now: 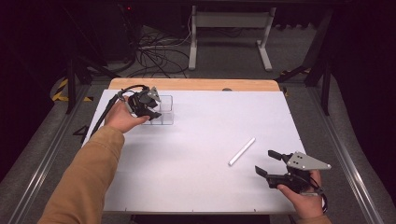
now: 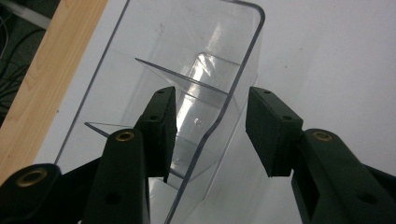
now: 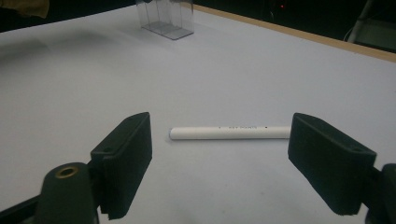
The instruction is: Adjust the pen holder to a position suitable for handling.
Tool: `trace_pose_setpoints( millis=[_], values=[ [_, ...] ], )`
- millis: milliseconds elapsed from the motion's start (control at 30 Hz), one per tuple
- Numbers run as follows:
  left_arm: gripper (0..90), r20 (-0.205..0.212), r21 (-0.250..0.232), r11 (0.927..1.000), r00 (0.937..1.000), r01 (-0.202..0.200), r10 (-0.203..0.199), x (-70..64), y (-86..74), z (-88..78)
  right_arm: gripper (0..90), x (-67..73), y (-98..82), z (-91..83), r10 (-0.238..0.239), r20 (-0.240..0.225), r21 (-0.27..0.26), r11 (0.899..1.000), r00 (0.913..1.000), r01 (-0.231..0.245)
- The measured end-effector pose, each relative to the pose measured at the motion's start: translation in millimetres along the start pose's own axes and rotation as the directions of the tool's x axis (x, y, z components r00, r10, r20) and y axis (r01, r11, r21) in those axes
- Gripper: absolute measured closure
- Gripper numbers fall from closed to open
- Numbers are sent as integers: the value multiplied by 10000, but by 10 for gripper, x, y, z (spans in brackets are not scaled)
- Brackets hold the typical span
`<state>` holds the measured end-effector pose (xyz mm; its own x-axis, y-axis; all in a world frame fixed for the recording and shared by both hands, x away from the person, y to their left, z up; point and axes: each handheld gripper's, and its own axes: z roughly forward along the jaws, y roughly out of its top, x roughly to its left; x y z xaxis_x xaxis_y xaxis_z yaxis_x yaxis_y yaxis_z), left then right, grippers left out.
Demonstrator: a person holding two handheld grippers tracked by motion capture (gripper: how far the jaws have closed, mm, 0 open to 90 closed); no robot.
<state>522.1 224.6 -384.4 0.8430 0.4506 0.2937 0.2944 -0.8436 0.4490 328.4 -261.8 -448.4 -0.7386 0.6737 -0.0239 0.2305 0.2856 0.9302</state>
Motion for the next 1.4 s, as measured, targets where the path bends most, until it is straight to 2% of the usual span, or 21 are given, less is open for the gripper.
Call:
trace_pose_setpoints(
  millis=[133, 233, 400, 500, 633, 700, 800, 900, 967, 1000, 1067, 1100, 1133, 1200, 1267, 1333, 1367, 1400],
  values=[
    [530, 132, 93, 9999, 9999, -89, 88, -18, 28, 77, 222, -5, -11, 14, 13, -24, 63, 10000, 10000, -13],
    [524, 123, 370, 9992, 9998, -179, 175, -40, 41, 139, 222, -3, -10, 14, 12, -42, 44, 10000, 10000, -12],
    [550, 240, 677, 9976, 9996, -172, 156, -47, 38, 213, 222, -7, -14, 11, 68, -49, 44, 10000, 10000, -68],
    [560, 147, 791, 9968, 9998, -110, 99, -59, 47, 228, 222, -7, -19, 17, 73, -90, 47, 10000, 9999, -73],
    [617, 53, 918, 9957, 9999, -157, 152, -71, 56, 223, 222, -3, -22, 21, 95, -129, 52, 9999, 9999, -95],
    [638, 88, 1006, 9943, 9993, -367, 360, -74, 58, 210, 222, -4, -22, 20, 105, -135, 43, 9999, 9999, -104],
    [706, 533, 924, 9946, 9977, -474, 426, -55, 28, 171, 222, -6, -23, 20, 135, -155, 43, 9999, 9998, -134],
    [767, 625, 1047, 9920, 9960, -700, 636, -83, 23, 145, 222, -7, -27, 32, 129, -186, 110, 9999, 9997, -127],
    [824, 955, 1134, 9881, 9910, -1043, 936, -104, 36, 132, 222, -6, -30, 40, 133, -215, 131, 9998, 9997, -130],
    [854, 955, 1134, 9881, 9910, -1043, 936, -104, 36, 132, 222, -6, -30, 40, 133, -215, 131, 9998, 9997, -130],
    [879, 1204, 1137, 9833, 9844, -1420, 1282, -132, 83, 83, 222, -7, -29, 40, 156, -237, 118, 9998, 9996, -153],
    [878, 1204, 1137, 9833, 9844, -1420, 1282, -132, 83, 83, 222, -8, -28, 38, 166, -235, 110, 9998, 9996, -163],
    [880, 1577, 884, 9863, 9796, -1395, 1244, -151, 103, 49, 222, -10, -28, 36, 161, -252, 90, 9998, 9996, -159],
    [880, 1582, 781, 9866, 9788, -1434, 1298, -167, 118, 26, 222, -9, -28, 34, 178, -247, 93, 9998, 9995, -175],
    [880, 1664, 382, 9857, 9737, -1640, 1556, -210, 178, -68, 222, -10, -28, 31, 195, -252, 73, 9998, 9995, -193],
    [880, 1779, 178, 9828, 9678, -1839, 1778, -263, 232, -137, 222, -7, -26, 30, 197, -266, 61, 9998, 9995, -196],
    [880, 1779, 178, 9828, 9678, -1839, 1778, -263, 232, -137, 222, -5, -25, 31, 198, -267, 55, 9998, 9994, -196],
    [880, 1904, 16, 9755, 9577, -2201, 2158, -332, 299, -193, 222, -4, -25, 33, 192, -273, 61, 9998, 9994, -190]
  ],
)
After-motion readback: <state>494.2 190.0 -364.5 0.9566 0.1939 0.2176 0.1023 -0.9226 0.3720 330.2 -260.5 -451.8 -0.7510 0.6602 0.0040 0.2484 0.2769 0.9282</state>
